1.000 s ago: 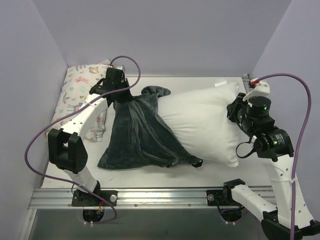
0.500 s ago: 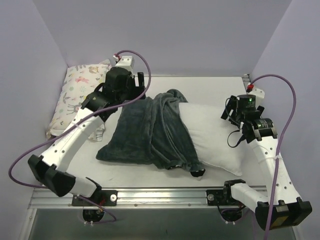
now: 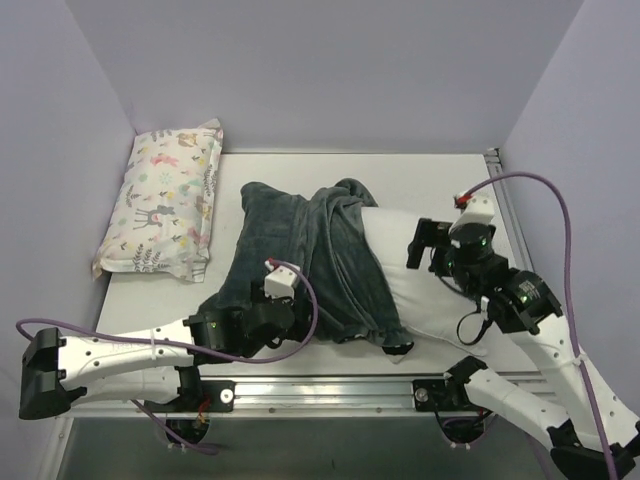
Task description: Remove the pillowcase from the pillow
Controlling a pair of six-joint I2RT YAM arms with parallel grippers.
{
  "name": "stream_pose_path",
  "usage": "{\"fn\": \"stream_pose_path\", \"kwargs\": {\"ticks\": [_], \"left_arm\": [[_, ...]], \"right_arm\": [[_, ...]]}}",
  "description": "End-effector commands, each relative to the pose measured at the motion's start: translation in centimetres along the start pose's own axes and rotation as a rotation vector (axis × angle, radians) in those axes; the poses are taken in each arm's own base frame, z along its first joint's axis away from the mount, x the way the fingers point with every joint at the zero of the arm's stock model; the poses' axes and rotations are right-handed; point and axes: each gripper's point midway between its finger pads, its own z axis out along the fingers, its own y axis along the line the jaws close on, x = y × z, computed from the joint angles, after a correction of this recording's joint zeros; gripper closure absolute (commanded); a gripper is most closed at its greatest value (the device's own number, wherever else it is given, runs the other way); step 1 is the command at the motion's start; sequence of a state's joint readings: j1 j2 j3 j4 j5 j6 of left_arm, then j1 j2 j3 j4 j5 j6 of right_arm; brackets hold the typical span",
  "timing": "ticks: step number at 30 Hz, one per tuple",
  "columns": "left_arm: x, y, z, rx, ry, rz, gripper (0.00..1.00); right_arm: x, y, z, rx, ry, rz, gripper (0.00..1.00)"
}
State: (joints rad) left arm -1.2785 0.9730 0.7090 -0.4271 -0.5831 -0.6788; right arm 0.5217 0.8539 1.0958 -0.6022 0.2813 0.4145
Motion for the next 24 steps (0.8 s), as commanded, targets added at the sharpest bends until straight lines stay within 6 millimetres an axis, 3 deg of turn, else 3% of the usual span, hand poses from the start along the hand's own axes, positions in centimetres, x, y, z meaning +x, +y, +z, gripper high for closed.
{"fn": "stream_pose_path", "kwargs": {"ticks": [1,6,7,10,12,14,15,18,20,21,23,24], "left_arm": [[-2.1,-2.0,1.0,0.004,-0.146,-0.188,0.03],[1.0,-1.4,3.8,-0.047,-0.152,-0.218,0.03],[-0.1,-2.5,4.1,-0.004,-0.199,-0.262,0.03],[0.3,-2.5,5.3,-0.032,-0.214,-0.258,0.03],[0.6,-2.2,5.8,-0.071,-0.209,-0.248,0.29],[0.3,-0.8,5.3,-0.154,-0.201,-0.219,0.64],[-0.3,-0.5,4.8,-0.167,-0.214,-0.231,1.00],[-1.7,2.0,2.3,-0.248,-0.232,-0.196,1.00],[-3.6,2.5,0.6,-0.251,-0.270,-0.195,1.00],[-4.9,2.9,-0.7,-0.241,-0.295,-0.215,1.00],[-6.1,4.6,-2.7,-0.293,-0.312,-0.181,1.00],[-8.3,4.8,-4.5,-0.289,-0.351,-0.227,1.00]], "right_arm": [[3.7,-0.7,-0.2,0.066,0.028,-0.047,0.04],[6.5,0.5,-1.1,0.058,0.023,-0.177,0.02],[7.0,0.6,-1.1,0.073,0.021,-0.190,0.01],[8.3,-0.6,-0.5,0.184,0.030,-0.268,0.00],[8.9,-1.4,0.2,0.249,0.030,-0.304,0.00],[9.1,-2.1,0.5,0.292,0.016,-0.301,0.00],[9.1,-2.5,0.6,0.310,0.012,-0.303,0.00],[8.0,-3.1,0.7,0.337,-0.006,-0.284,0.09],[7.4,-3.2,0.9,0.338,0.008,-0.270,0.44],[6.5,-2.8,1.0,0.318,0.002,-0.278,0.54],[5.5,-3.2,0.9,0.319,0.008,-0.253,0.88],[4.8,-3.5,0.6,0.319,0.000,-0.256,0.98]]}}
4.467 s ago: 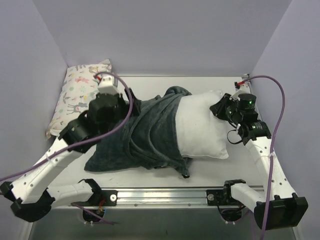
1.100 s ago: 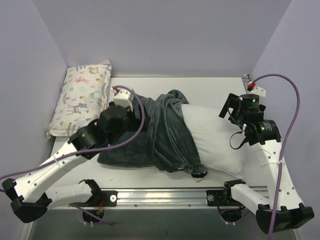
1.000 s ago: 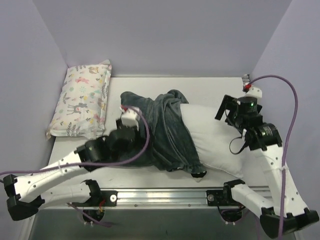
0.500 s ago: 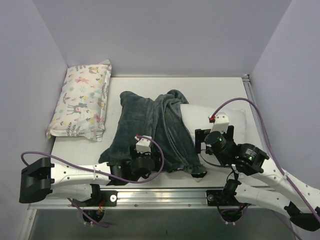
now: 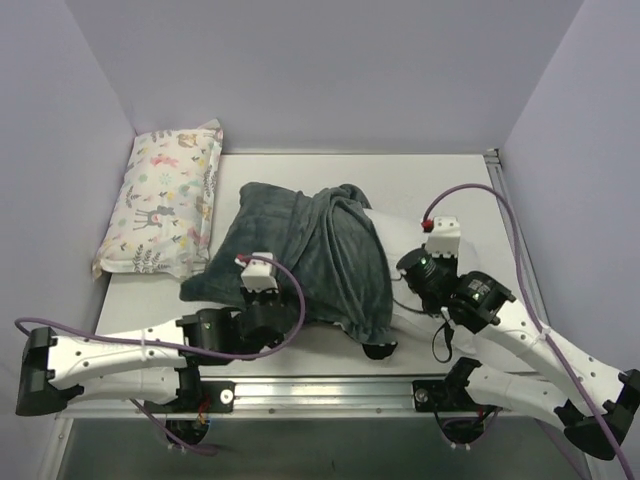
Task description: Remove the pillowcase from the pillow
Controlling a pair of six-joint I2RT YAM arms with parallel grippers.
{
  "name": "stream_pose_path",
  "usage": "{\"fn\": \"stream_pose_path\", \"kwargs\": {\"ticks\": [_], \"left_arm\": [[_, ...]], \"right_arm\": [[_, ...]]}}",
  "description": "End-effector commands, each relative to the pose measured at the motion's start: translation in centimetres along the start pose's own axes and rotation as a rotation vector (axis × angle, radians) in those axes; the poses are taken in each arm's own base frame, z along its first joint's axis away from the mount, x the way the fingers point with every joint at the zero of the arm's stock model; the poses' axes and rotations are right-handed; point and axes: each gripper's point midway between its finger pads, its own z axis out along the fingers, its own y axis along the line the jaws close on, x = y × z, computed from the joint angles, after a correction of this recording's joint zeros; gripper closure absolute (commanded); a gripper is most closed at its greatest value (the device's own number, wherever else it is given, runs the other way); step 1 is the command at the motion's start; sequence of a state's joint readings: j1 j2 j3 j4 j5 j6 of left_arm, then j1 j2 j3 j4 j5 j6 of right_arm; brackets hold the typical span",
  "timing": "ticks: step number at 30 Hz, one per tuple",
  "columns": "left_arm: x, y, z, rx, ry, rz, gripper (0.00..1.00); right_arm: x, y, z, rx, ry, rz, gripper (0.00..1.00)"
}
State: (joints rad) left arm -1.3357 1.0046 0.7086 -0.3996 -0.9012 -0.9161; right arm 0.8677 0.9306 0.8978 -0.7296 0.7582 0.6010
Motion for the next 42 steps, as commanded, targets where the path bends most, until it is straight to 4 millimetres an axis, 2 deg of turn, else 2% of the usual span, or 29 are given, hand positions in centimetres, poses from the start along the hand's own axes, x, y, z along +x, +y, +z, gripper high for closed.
{"fn": "stream_pose_path", "kwargs": {"ticks": [1,2,3,5,7,8,9,10,11,12,14,15,16,17,18,19,20,21,23,24,26,27,29,30,33,35,37,39,42], "left_arm": [[-7.8,5.0,-3.8,-0.173,-0.163,0.037,1.00],[-8.9,5.6,-4.6,-0.183,-0.177,0.040,1.00],[-11.2,5.8,-6.0,-0.167,-0.197,0.017,1.00],[-13.2,5.8,-7.3,-0.141,-0.206,0.038,1.00],[-15.4,4.8,-8.6,-0.089,-0.204,0.029,1.00],[-16.0,4.4,-8.8,-0.077,-0.200,0.075,1.00],[-16.1,3.4,-8.6,-0.073,-0.184,0.118,1.00],[-18.0,2.4,-9.3,-0.048,-0.198,0.102,1.00],[-18.6,1.5,-9.3,-0.039,-0.196,0.136,1.00],[-19.1,-0.1,-8.9,-0.033,-0.199,0.153,1.00],[-21.5,-2.0,-9.3,-0.010,-0.228,0.155,1.00],[-21.2,-3.6,-8.4,-0.003,-0.211,0.176,1.00],[-21.9,-3.8,-7.9,-0.016,-0.209,0.167,1.00],[-23.3,-4.4,-8.0,-0.002,-0.217,0.135,1.00],[-22.8,-5.3,-6.8,0.015,-0.180,0.143,1.00],[-23.7,-4.3,-5.6,-0.025,-0.177,0.113,1.00],[-24.4,-4.2,-4.9,-0.021,-0.169,0.085,1.00],[-23.5,-5.4,-3.4,0.022,-0.108,0.092,1.00],[-24.2,-4.5,-1.1,-0.014,-0.087,0.050,1.00],[-23.1,-5.2,1.0,0.000,-0.030,0.056,1.00],[-23.0,-3.6,4.0,-0.046,0.010,0.011,1.00],[-22.1,-3.6,6.3,-0.041,0.060,0.001,1.00],[-21.5,-2.9,8.9,-0.042,0.105,-0.037,1.00],[-21.1,-1.7,11.2,-0.054,0.144,-0.062,1.00],[-20.2,0.4,14.6,-0.082,0.207,-0.079,1.00],[-20.1,0.7,15.2,-0.086,0.214,-0.062,1.00],[-19.6,1.2,15.3,-0.101,0.221,-0.046,1.00],[-19.5,1.8,15.6,-0.107,0.221,-0.042,1.00],[-18.6,2.6,16.5,-0.115,0.251,-0.028,1.00]], "right_arm": [[-3.7,-2.5,-1.1,0.032,-0.058,0.022,1.00],[-4.2,-2.6,-1.4,0.007,-0.055,0.039,1.00],[-5.1,-3.4,-1.8,0.001,-0.065,0.065,1.00],[-7.6,-4.2,-3.4,-0.044,-0.102,0.129,1.00],[-8.6,-4.3,-4.4,-0.105,-0.092,0.136,1.00],[-10.5,-4.5,-5.8,-0.143,-0.127,0.166,1.00],[-10.9,-4.1,-6.0,-0.162,-0.114,0.153,1.00],[-11.7,-4.1,-6.2,-0.169,-0.121,0.155,1.00],[-12.8,-4.1,-6.7,-0.183,-0.137,0.157,1.00],[-13.1,-2.2,-6.2,-0.246,-0.095,0.132,1.00],[-14.4,-0.8,-5.8,-0.304,-0.070,0.143,1.00],[-14.3,0.6,-5.2,-0.339,-0.037,0.129,1.00],[-14.2,2.2,-5.7,-0.420,-0.024,0.121,1.00],[-15.0,2.7,-6.4,-0.471,-0.069,0.139,0.99],[-14.4,3.4,-6.3,-0.503,-0.070,0.135,0.86],[-14.4,4.0,-6.9,-0.555,-0.081,0.132,0.77],[-14.7,4.0,-7.7,-0.590,-0.110,0.118,0.65],[-14.9,4.1,-8.2,-0.614,-0.118,0.115,0.44],[-15.0,4.2,-9.5,-0.662,-0.139,0.110,0.32],[-15.1,4.0,-9.7,-0.663,-0.149,0.111,0.26],[-14.9,3.5,-9.8,-0.647,-0.161,0.117,0.23],[-14.8,3.5,-9.8,-0.646,-0.161,0.114,0.22],[-14.4,3.1,-9.2,-0.612,-0.157,0.111,0.22],[-14.3,3.0,-8.9,-0.601,-0.154,0.107,0.21],[-13.1,2.4,-7.2,-0.521,-0.130,0.093,0.19],[-11.9,1.7,-5.3,-0.434,-0.105,0.067,0.16],[-11.7,0.8,-3.8,-0.351,-0.113,0.064,0.07],[-11.4,1.9,-2.3,-0.376,-0.115,0.076,0.01],[-11.9,2.9,1.0,-0.357,-0.104,0.109,0.00]]}}
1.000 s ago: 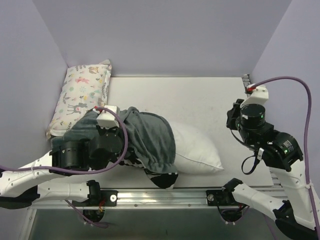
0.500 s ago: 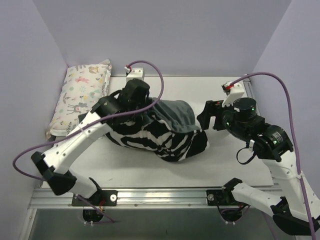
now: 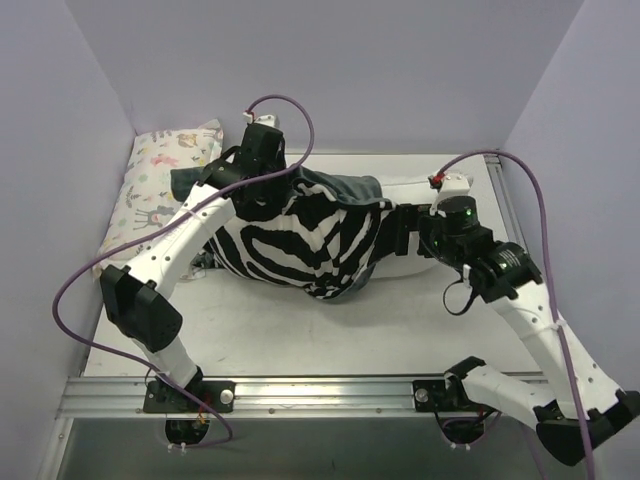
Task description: Remove the pillowcase from the pillow
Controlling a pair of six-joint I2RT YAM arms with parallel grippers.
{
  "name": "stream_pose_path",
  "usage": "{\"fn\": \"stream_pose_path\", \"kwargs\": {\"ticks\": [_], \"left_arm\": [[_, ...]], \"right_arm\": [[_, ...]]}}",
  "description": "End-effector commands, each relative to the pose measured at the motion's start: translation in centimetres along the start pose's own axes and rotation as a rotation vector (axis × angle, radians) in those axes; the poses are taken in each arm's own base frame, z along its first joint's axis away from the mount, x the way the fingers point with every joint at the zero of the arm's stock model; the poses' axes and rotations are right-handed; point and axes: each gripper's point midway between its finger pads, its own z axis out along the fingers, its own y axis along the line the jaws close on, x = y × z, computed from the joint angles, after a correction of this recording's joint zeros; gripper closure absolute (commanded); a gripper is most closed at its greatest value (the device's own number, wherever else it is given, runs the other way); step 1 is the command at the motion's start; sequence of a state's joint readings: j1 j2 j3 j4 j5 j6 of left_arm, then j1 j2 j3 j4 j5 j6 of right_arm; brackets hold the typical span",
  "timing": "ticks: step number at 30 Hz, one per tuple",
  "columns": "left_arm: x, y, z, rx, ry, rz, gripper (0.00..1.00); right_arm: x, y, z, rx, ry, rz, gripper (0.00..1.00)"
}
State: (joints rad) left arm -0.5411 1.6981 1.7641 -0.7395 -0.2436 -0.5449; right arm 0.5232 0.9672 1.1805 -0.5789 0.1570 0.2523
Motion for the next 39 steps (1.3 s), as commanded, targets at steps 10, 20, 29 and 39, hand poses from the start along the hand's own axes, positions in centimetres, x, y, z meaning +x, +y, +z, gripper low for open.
{"fn": "stream_pose_path", "kwargs": {"ticks": [10,20,29,39], "left_arm": [[3.7,2.9,4.5,-0.034,0.150,0.087,1.00],[4.4,2.9,4.8,-0.010,0.150,0.102,1.00],[4.8,1.7,4.3,0.031,0.135,0.091,1.00],[5.9,0.7,4.8,0.046,0.155,0.077,1.00]], "right_arm": [[-1.4,-4.1,8.4,-0.048,-0.116,0.377,0.00],[-3.7,-0.3,7.0,-0.321,-0.236,0.439,0.00],[-2.2,9.2,5.0,-0.364,-0.172,0.312,0.10],[-2.5,27.7,2.2,-0.661,-0.068,0.071,1.00]]}}
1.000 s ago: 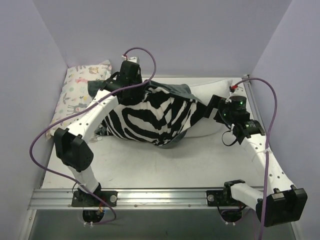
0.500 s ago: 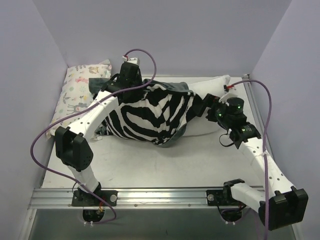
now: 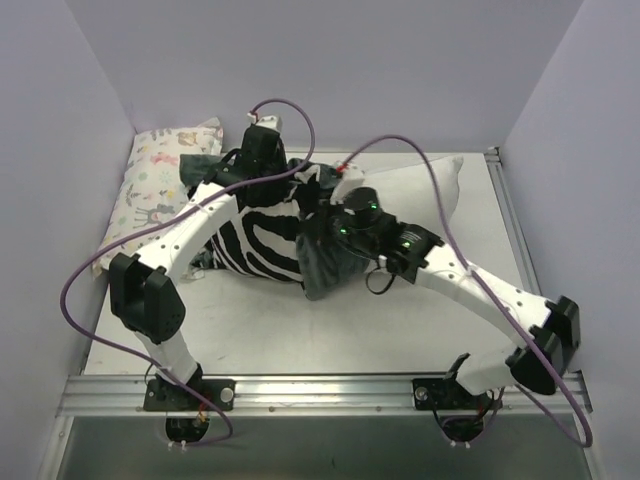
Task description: Remove the pillowcase from the pillow
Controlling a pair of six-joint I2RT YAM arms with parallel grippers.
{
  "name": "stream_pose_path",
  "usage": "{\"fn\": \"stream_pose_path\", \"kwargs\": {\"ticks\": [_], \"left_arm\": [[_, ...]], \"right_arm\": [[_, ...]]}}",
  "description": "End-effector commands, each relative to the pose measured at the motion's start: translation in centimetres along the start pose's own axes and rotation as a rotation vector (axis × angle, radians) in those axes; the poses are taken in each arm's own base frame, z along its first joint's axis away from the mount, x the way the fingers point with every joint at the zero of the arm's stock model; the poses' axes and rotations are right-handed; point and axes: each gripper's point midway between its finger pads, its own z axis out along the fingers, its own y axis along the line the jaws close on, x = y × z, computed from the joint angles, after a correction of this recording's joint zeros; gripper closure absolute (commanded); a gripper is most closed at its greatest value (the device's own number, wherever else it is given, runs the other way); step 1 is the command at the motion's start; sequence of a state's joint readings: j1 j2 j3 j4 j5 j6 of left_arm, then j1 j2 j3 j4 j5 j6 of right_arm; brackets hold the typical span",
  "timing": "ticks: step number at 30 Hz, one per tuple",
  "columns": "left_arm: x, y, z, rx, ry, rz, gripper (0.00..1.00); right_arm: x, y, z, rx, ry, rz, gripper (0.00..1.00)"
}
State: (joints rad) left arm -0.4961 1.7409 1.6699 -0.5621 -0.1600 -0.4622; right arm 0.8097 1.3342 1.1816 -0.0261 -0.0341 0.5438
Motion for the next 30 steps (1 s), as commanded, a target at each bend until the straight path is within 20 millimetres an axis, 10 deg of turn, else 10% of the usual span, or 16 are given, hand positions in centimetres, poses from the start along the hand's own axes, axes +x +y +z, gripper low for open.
{"fn": "stream_pose_path", "kwargs": {"ticks": [1,6,13,16,25,30], "left_arm": [[5.5,0.0,0.8,-0.003,0.167,0.024,1.00],[5.2,0.3,0.2,-0.006,0.155,0.022,1.00],[4.4,-0.3,-0.7,0.025,0.135,0.018,1.00],[4.2,-0.3,-1.0,0.029,0.129,0.021,1.00],[4.0,-0.3,-2.0,0.037,0.117,0.029,1.00],[4.1,-0.7,-2.4,0.048,0.116,0.032,1.00]], "right_arm": [[1.4,10.2,0.8,-0.195,0.017,-0.138,1.00],[1.9,8.7,0.7,-0.138,0.007,-0.146,0.98],[-1.2,4.9,-4.1,0.009,-0.061,-0.234,0.28],[-3.3,3.4,-7.5,0.074,-0.114,-0.256,0.16],[-6.7,-11.1,-16.8,0.548,-0.270,-0.151,0.00],[-5.8,-17.5,-17.4,0.664,-0.229,-0.071,0.00]]}}
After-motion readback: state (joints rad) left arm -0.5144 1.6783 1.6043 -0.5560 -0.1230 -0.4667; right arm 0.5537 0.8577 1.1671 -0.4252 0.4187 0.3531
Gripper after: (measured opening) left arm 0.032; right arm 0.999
